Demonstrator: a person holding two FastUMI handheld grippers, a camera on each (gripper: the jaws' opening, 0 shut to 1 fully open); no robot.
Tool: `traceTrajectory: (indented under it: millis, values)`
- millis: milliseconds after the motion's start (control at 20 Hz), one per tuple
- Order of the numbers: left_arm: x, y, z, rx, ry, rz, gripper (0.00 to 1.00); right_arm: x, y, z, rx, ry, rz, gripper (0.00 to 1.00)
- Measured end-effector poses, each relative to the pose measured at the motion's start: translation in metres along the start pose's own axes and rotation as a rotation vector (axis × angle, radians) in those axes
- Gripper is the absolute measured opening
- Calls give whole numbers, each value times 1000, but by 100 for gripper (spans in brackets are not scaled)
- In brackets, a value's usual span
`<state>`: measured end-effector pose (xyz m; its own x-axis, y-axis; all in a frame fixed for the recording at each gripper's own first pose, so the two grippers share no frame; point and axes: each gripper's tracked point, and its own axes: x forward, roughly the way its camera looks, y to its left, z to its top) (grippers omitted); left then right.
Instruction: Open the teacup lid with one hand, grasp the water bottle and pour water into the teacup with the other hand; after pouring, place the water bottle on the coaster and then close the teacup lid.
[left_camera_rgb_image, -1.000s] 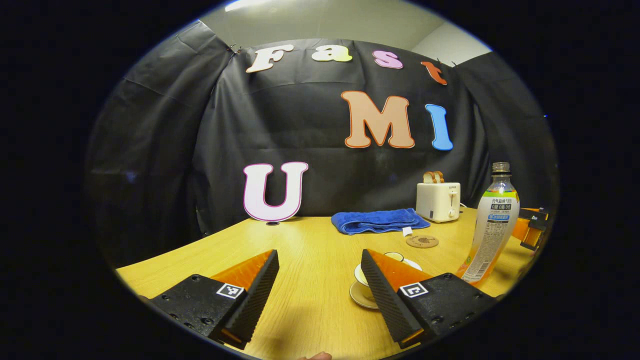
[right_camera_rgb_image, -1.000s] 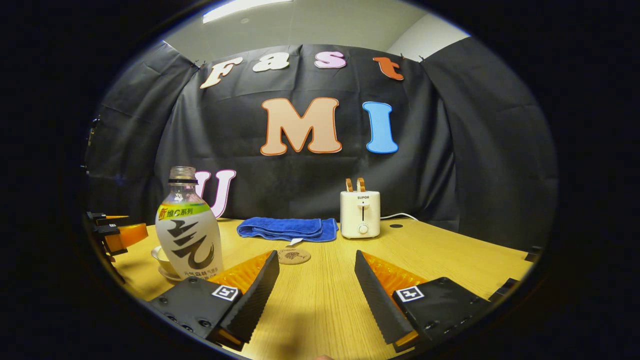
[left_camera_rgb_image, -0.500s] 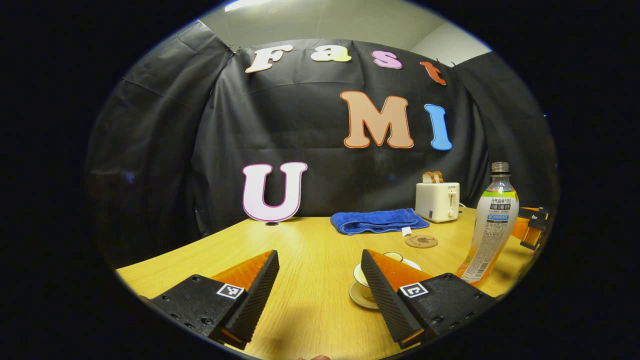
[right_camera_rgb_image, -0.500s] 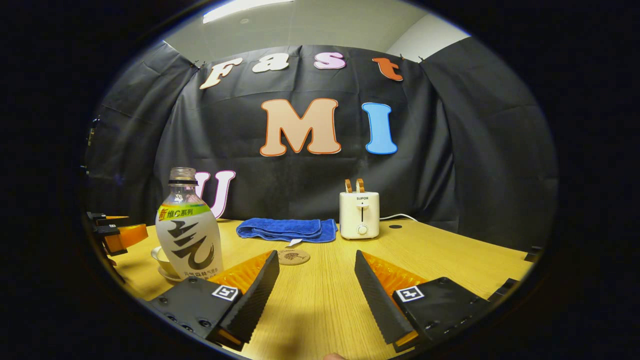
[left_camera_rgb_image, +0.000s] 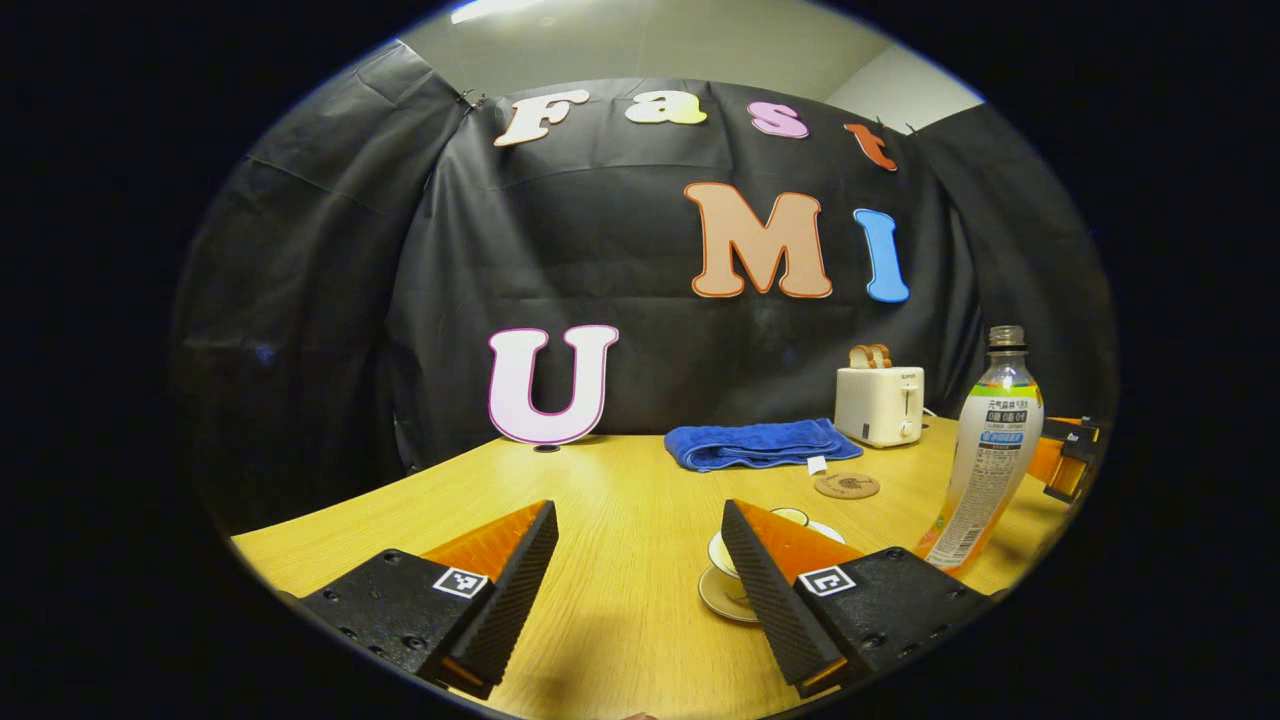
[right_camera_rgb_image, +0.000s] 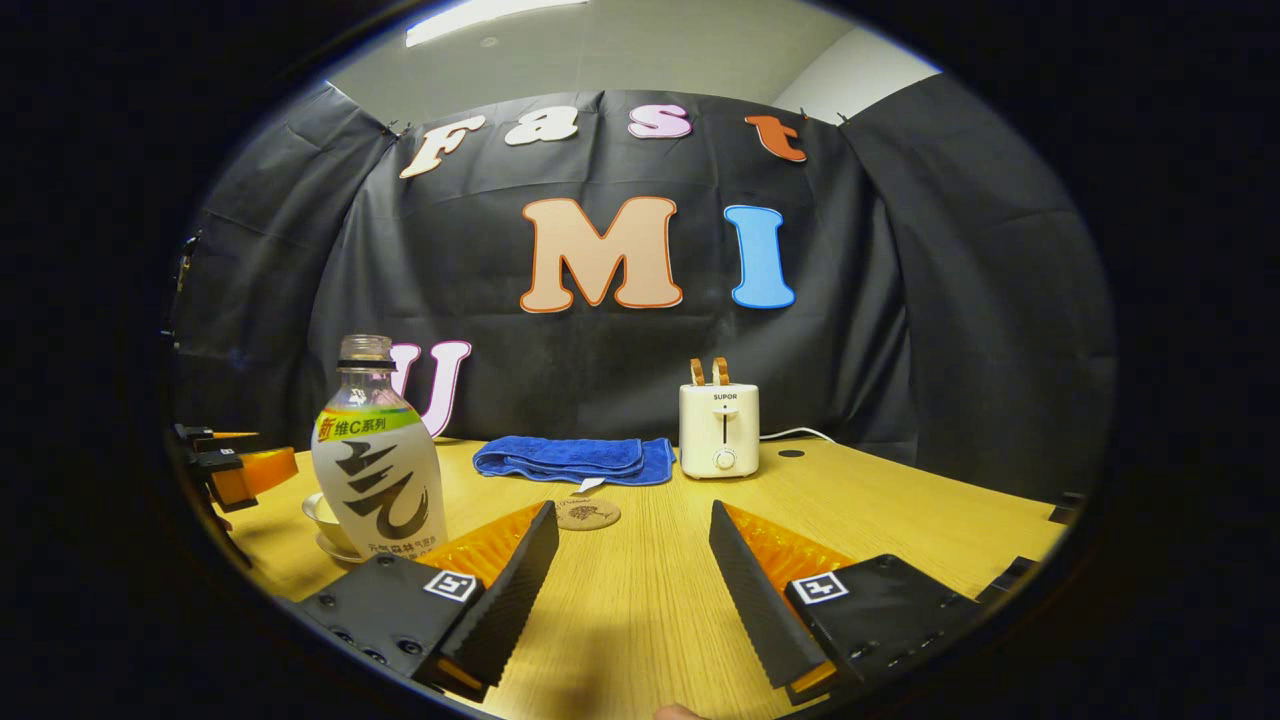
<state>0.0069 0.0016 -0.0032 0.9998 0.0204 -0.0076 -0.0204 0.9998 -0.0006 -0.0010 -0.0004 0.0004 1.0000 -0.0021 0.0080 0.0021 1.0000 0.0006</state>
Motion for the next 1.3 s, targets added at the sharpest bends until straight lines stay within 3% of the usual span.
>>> traceTrajectory:
  millis: [600,1300]
  values:
    - [13,-51,-5,-90,63,-135,96,1,2,-2,0,12,12,97]
    - [23,-92,-27,39,175,-229,90,1,3,-3,0,7,17,94]
